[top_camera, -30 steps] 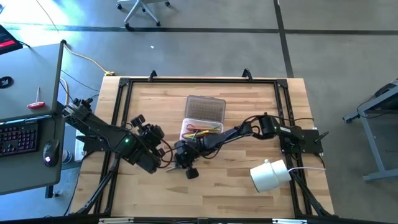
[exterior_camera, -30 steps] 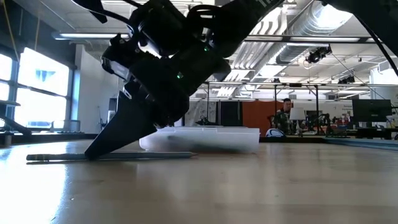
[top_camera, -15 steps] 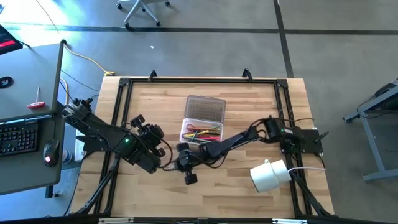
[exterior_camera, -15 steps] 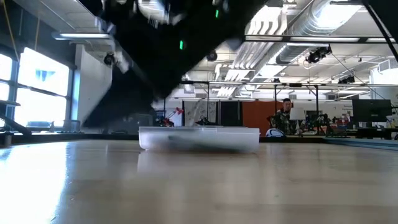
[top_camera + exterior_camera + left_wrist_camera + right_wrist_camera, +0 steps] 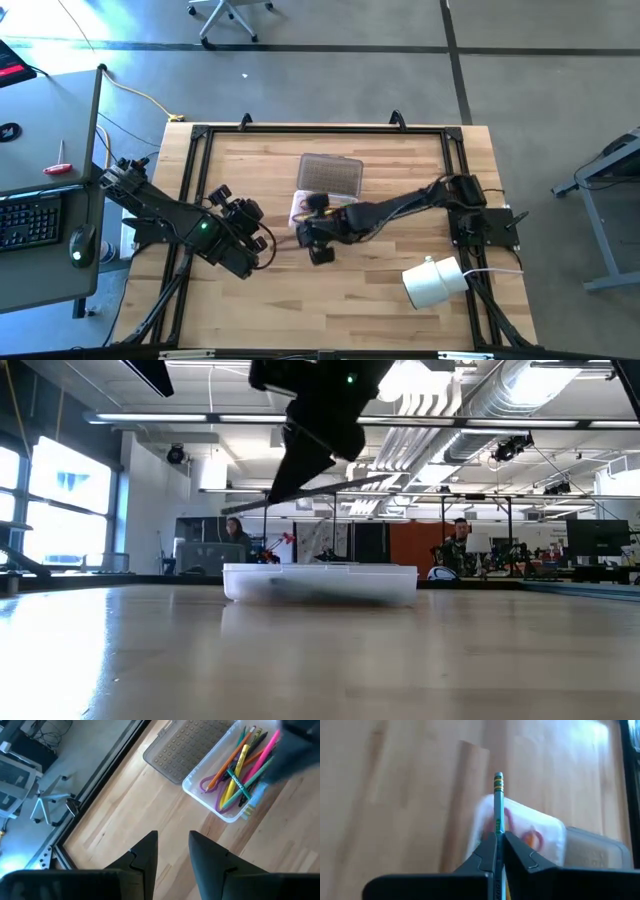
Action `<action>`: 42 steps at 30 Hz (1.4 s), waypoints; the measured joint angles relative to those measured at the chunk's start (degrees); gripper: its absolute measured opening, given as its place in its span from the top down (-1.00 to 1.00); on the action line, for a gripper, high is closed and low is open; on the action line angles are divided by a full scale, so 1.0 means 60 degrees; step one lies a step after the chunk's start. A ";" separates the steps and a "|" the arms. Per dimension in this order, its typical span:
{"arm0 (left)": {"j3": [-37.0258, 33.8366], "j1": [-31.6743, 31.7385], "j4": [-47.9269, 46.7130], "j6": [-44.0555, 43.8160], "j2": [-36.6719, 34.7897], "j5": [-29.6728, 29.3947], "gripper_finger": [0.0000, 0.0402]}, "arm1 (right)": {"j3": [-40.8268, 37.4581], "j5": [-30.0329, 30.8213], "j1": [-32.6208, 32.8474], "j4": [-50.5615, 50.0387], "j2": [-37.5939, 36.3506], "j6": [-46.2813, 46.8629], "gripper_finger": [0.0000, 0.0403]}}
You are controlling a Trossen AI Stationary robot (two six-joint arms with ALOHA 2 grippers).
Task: Pick & place school supplies into a supply box
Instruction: Put the blue pencil into the black supply box, then close the lid of the black supply box
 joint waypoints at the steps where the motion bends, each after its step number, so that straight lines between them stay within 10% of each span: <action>1: 0.0000 0.0000 0.0004 0.0000 0.0000 -0.0003 0.28 | 0.0000 -0.0004 -0.0156 -0.0064 -0.0014 0.0085 0.98; 21: 0.0004 0.0000 0.0072 -0.0437 0.0004 0.0041 0.28 | -0.3677 -0.1358 -0.1622 0.5052 -0.0061 0.0722 0.97; 42: 0.0004 0.0362 0.0469 -0.1220 0.0004 -0.1141 0.28 | -0.3745 -0.0622 -0.1411 0.3512 -0.2350 -0.0392 0.22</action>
